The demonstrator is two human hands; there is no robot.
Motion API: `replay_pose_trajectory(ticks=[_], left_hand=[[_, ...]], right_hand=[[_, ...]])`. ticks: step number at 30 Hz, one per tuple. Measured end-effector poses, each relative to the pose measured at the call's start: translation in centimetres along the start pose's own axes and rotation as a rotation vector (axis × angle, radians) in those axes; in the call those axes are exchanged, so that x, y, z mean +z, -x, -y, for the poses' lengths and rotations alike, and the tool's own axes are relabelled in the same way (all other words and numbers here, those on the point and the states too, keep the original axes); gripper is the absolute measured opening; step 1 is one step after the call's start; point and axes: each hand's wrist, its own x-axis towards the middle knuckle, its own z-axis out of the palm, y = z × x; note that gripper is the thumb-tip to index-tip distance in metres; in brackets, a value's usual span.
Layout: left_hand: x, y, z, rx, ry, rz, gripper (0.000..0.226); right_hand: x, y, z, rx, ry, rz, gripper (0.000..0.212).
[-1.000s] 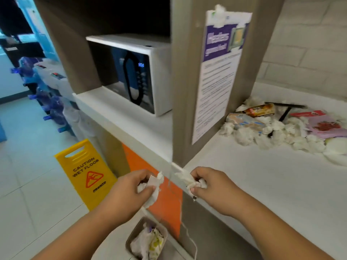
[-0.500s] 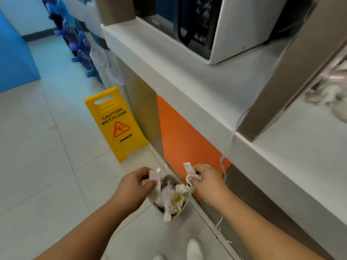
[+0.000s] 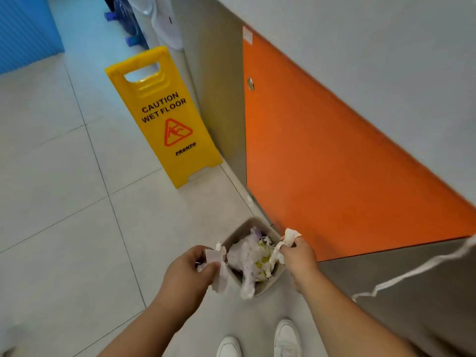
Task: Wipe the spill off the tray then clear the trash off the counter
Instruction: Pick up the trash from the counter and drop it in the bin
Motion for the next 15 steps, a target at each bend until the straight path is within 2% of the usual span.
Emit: replay_pose_trajectory(ticks=[5,9,10,12,14,15], left_hand=[[2.3,-2.9,2.4,-0.042,0.053,-0.027,0.015],[4.1,-5.1,3.4,-0.086,0.142,-0.010,0.015],[4.6,-5.6,3.6,-0.094,0.166,-0.008,0.015],[5.6,-6.4,3.7,-0.107,0.201,-0.009,0.011],[6.6,-6.9,3.7,-0.113,0.233,0.001,0.008],[7.0,-7.1,3.7,-0.122,0.251,0.013,0.008]], right_hand=[[1.8,-3.6,-3.3,0.075,0.034,0.066,0.043],[2.7,-3.6,-3.4,0.011,-0.013,0.081,0.022],[2.9,-3.0,-3.1,0.001,-0.023,0.158,0.015],[3.0,-1.4,-2.4,0.027,-0.063,0.429,0.012],[3.2,0.1,-2.1,0.103,-0.147,0.668,0.018],[3.3,0.4,-2.3,0.129,-0.191,0.723,0.022]])
